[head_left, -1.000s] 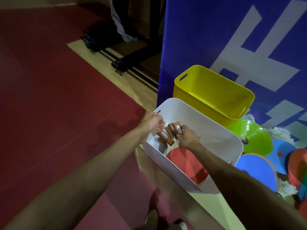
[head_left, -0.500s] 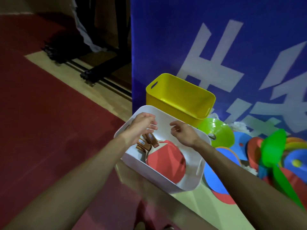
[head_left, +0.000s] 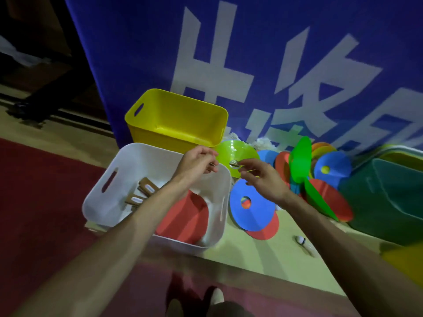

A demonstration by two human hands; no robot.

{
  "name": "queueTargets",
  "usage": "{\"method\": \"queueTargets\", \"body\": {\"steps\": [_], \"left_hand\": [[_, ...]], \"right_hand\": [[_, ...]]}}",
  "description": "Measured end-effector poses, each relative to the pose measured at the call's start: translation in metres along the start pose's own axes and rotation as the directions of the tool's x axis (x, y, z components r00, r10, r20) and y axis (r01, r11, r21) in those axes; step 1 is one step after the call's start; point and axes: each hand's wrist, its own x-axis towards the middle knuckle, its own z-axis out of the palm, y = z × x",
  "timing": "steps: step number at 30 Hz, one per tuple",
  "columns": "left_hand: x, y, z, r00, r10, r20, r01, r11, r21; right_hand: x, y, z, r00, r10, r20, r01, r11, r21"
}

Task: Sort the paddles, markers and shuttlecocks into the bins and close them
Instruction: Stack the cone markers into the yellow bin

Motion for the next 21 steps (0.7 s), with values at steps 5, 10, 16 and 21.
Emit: {"method": "queueTargets", "body": {"steps": [5,10,16,21], "left_hand": [[0.005,-0.005,0.052,0.996,0.020,0.089,-0.026,0.997,0.068],[0.021,-0.023,0.109,0.991,-0.070,0.110,0.050,0.983,0.176],[0.031,-0.051,0.157,0.984,-0.156,0.090,0.125,0.953,0.277],[0.042,-0.071,0.190,0.974,-0.223,-0.025,0.214,0.891,0.401]], "right_hand": [[-0.029,0.035,-0.031,0.987,0.146,-0.066,-0.143,0.989,0.047],[-0.040,0.079,-0.067,0.978,0.195,-0.068,-0.203,0.968,-0.145],[-0.060,0.133,-0.098,0.936,0.335,-0.105,-0.336,0.942,0.011],[-0.061,0.192,-0.104,0.905,0.421,-0.061,-0.410,0.902,0.138]]}}
